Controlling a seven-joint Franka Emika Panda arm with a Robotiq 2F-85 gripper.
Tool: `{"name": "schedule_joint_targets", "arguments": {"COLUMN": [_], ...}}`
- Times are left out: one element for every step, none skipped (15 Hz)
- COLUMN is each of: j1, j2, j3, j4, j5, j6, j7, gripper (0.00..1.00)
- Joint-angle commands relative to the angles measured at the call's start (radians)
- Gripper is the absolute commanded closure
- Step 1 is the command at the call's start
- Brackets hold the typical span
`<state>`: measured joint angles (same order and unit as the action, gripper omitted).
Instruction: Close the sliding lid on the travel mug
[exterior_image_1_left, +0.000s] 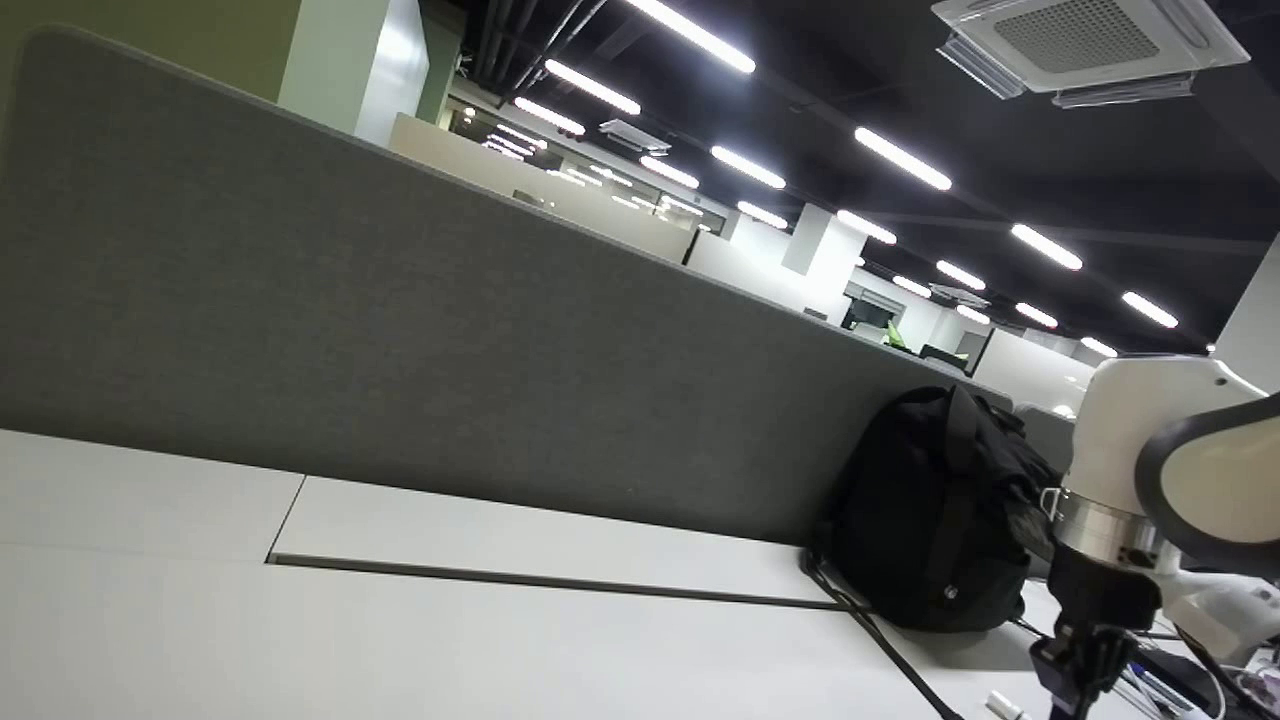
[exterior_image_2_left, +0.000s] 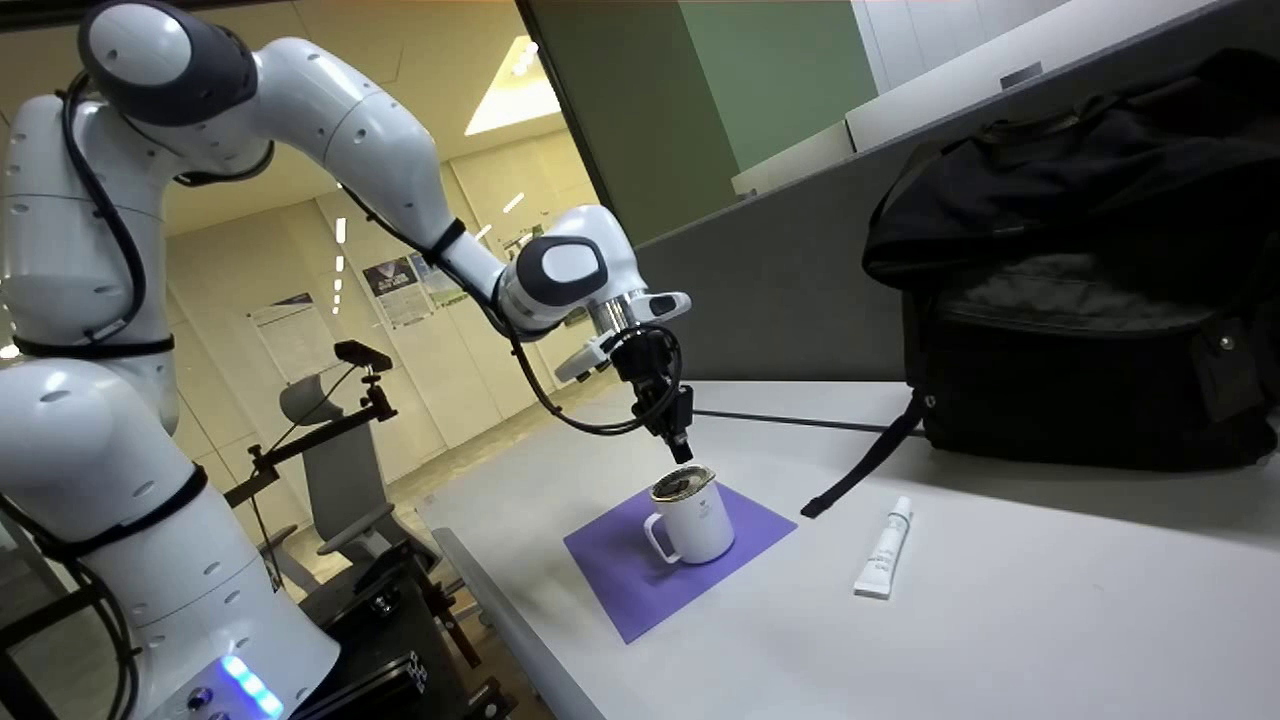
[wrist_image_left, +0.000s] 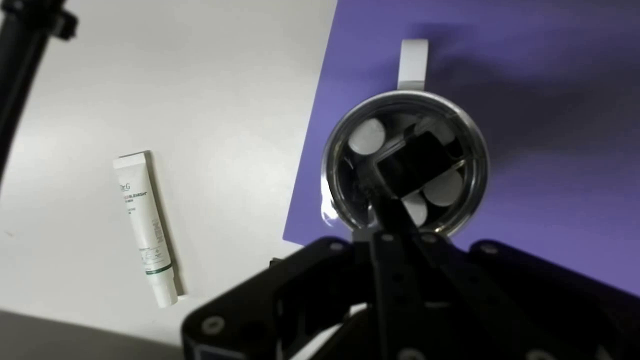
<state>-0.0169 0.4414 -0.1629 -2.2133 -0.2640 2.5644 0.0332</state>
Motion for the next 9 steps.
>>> {"name": "schedule_joint_targets", "arguments": {"j1": [-0.008,-0.007,-0.008,-0.007,-0.006,-0.006,-0.006,-0.005,-0.006], "j2": [0.024,0.029,0.033,0.036,0.040,0.041,0.044,0.047,0.050], "j3": [0.004,0.003,0.005,0.005,0.005,0.006,0.006,0.005,0.005], "j4": [0.017,0.017,0.017,0.017,0.017,0.017,0.018,0.018,0.019], "j5": [0.004,0.004,0.007,0.008,0.008,0.011,0.011,0.011,0.012], "j6": [0.013,0.015,0.015,0.015,0.013,0.013,0.015,0.016,0.015], "j7": [0.003,0.003,0.000,0.001,0.000,-0.001,0.000,0.001,0.000], "gripper": [1.00,1.00,1.00,1.00,1.00,1.00,1.00,1.00,1.00]}}
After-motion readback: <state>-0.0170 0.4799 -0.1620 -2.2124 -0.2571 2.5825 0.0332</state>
